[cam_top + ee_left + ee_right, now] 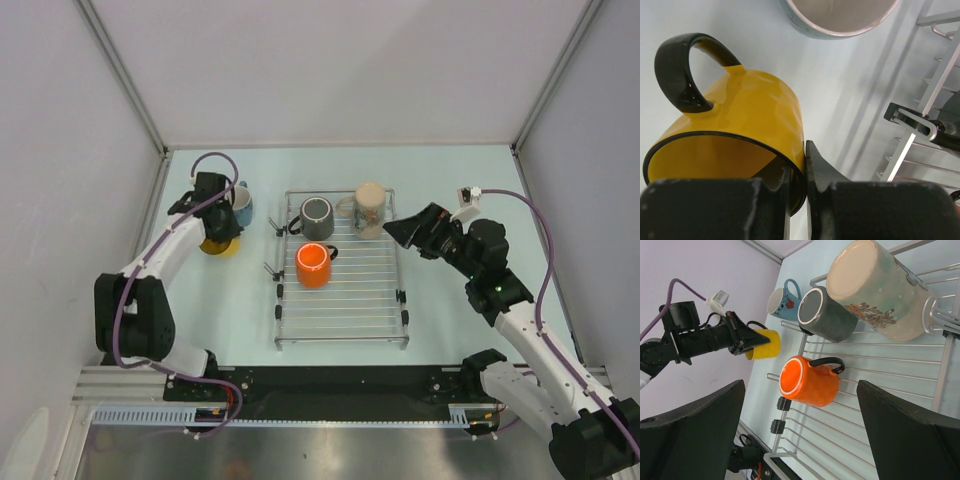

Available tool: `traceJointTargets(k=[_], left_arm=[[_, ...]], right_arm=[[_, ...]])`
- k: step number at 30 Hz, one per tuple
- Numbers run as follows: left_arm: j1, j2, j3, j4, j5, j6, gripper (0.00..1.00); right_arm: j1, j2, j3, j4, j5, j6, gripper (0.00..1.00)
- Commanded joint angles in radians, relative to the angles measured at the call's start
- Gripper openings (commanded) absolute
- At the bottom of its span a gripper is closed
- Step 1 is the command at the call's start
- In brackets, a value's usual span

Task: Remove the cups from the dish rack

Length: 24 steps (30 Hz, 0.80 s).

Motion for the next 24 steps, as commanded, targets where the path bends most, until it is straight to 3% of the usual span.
traceJointTargets(k=[1,15,19,24], left_arm=[[0.004,0.047,0.014,0.076,0.026,-0.034,0.0],[0.001,0.174,0.068,0.037,-0.012,-0.037,0.01],[0.001,0.176,0.094,0.024,-0.011,-0.039,0.19],[0.001,0.159,0.112,0.007,-0.009,-0.034,0.3]], right_arm=[[-0.002,-0.003,0.002,0.024,0.006,-0.006,1.0],[-0.002,0.03,-0.01,0.05,0.014,-0.006,1.0],[-0.002,0.036,-0.013,0.057,0.012,-0.004,1.0],[-0.002,0.043,-0.012,0.061,0.011,-0.004,1.0]])
